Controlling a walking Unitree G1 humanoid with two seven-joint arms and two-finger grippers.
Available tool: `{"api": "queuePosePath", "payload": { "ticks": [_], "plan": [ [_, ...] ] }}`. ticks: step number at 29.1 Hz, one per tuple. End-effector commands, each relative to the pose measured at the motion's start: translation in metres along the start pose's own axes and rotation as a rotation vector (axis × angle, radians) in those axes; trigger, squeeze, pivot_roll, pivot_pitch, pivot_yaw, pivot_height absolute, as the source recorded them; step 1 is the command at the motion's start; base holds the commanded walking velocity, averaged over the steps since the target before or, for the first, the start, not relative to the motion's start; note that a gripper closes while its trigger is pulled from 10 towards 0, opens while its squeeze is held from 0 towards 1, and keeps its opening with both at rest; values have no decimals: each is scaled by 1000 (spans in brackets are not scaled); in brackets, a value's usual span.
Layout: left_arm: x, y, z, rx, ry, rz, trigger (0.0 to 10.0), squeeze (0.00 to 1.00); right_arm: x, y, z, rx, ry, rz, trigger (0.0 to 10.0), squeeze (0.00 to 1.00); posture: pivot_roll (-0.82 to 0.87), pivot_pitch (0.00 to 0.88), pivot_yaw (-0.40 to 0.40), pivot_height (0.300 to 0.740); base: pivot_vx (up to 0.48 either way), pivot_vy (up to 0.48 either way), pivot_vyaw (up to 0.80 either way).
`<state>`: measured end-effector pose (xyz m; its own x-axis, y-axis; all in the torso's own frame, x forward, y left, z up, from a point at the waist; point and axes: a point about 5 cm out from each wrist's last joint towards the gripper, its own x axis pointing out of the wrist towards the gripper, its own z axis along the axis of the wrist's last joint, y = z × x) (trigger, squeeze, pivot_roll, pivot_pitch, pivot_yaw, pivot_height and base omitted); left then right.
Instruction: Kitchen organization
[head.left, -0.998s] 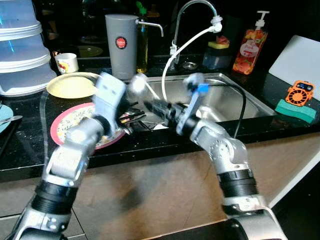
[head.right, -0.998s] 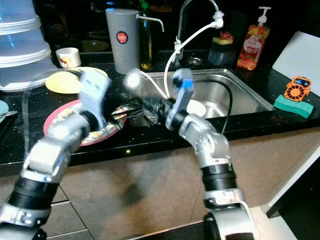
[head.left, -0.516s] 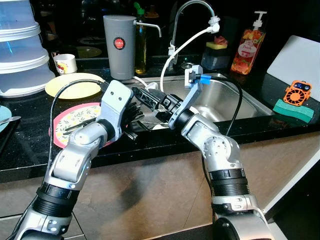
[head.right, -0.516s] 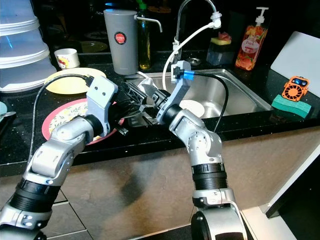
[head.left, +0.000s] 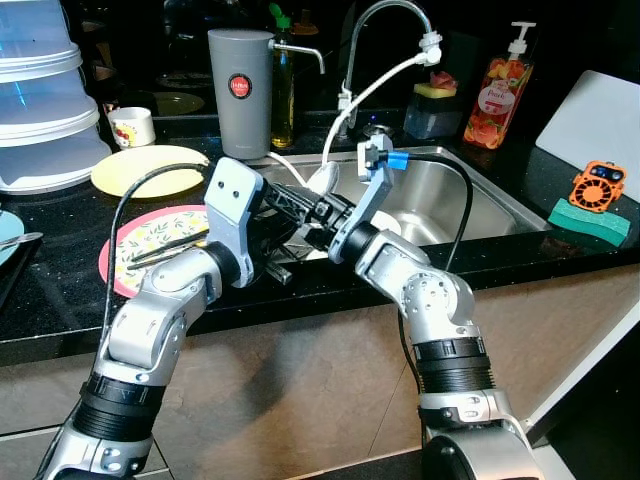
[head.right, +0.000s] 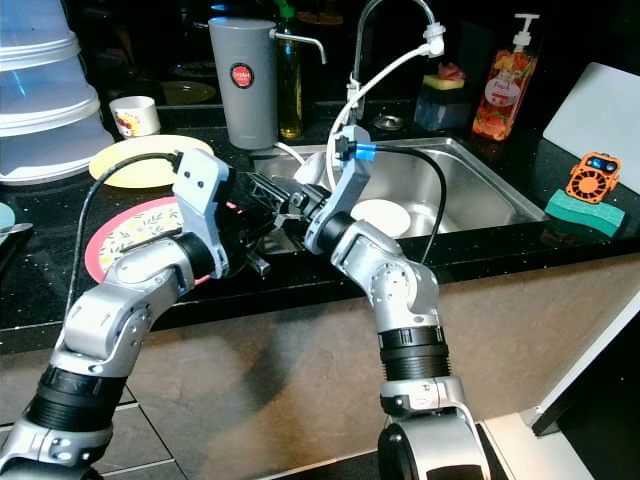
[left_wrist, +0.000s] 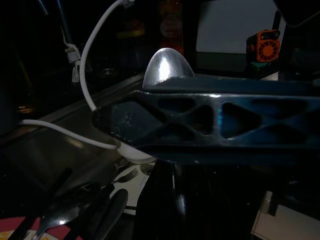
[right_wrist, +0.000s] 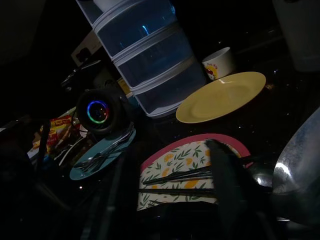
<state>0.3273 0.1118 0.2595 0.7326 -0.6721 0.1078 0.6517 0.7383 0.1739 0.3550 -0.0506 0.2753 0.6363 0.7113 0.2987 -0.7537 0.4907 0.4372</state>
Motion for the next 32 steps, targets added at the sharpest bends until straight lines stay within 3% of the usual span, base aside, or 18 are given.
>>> {"api": "queuePosePath", "payload": {
  "ticks": [1,22,24,25,27,28,29,32],
  "plan": [
    [-2,-2,3,-4,-23,-10,0,0,0,-1,0,24,0,-10,0,0,14,42,-22,740,0,0,0],
    [-2,-2,-1,3,-6,-5,0,0,-1,-4,6,43,-36,-37,0,0,6,24,-24,740,0,0,0],
    [-2,-2,-1,1,-5,-5,353,0,-1,-4,6,46,-39,-39,0,0,5,25,-23,740,0,0,0],
    [-2,-2,-1,-1,-4,-6,3490,1000,-2,-4,7,49,-42,-41,0,0,5,25,-23,740,0,0,0],
    [-2,-2,-1,-1,-4,-6,3490,1000,-2,-4,7,49,-42,-41,0,0,5,25,-23,740,0,0,0],
    [-2,-2,-1,-4,-3,-5,4588,1000,-2,-5,7,51,-45,-44,0,0,5,24,-23,740,0,0,0],
    [-1,-3,-1,-7,-3,-9,4863,1000,-2,-6,8,54,-48,-48,0,0,6,25,-23,740,0,0,0],
    [-2,-2,-1,-4,-2,-5,4627,1000,-2,-6,8,57,-51,-51,0,0,6,27,-23,740,0,0,0]
  ]
}}
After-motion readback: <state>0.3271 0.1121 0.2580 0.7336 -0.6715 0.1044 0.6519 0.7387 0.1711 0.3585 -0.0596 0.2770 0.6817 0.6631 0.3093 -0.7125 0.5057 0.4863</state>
